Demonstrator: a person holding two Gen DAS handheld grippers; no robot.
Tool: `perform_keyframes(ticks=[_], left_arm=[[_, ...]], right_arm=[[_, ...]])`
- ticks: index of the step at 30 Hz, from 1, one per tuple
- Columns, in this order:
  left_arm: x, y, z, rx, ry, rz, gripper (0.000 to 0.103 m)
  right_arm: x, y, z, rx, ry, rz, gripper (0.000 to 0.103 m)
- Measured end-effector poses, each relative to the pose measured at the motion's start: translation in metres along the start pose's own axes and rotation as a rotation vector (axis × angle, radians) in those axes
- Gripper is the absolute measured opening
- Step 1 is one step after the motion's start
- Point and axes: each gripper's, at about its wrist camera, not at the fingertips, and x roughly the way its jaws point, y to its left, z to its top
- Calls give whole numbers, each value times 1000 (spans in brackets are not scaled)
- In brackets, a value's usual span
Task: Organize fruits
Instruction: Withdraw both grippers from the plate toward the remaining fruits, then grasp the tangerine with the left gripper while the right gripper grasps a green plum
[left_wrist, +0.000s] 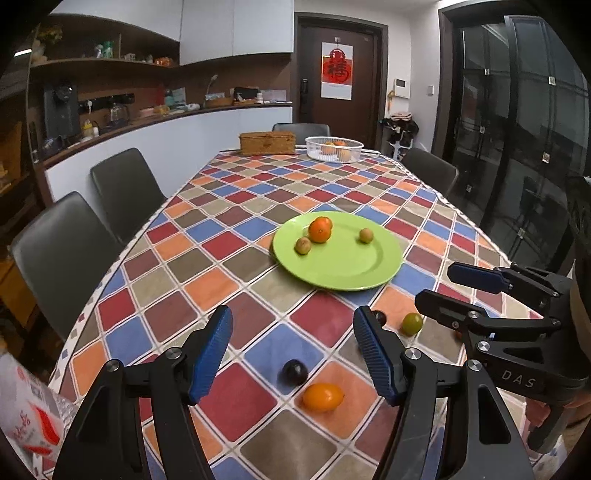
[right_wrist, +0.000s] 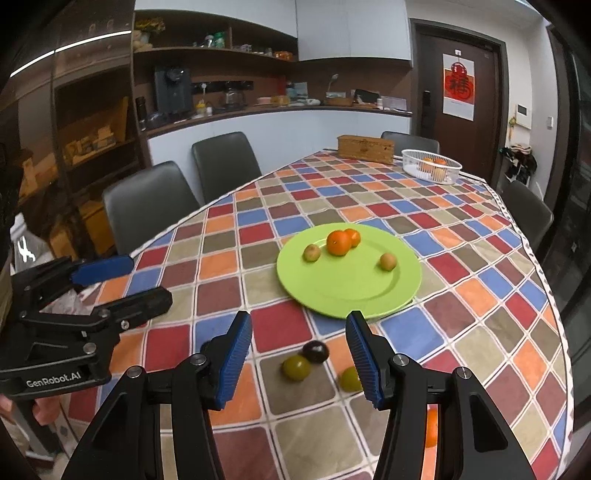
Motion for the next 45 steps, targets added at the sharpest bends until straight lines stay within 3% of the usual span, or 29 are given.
perform_keyframes(ticks=[7,24,31,45], left_arm=[[4,1,-25,19,10,18,67],[47,-8,-64,28,161,-37,66],[62,-17,-70,38,204,-78,52],[74,-18,-72,26,237,-114,40]], right_arm=[[9,10,-20,-34,31,3,54],[58,7,-51,-29,179,58,54],[71,3,-52,-11,202,69,53],[93,-1,-49,2,225,71,44]])
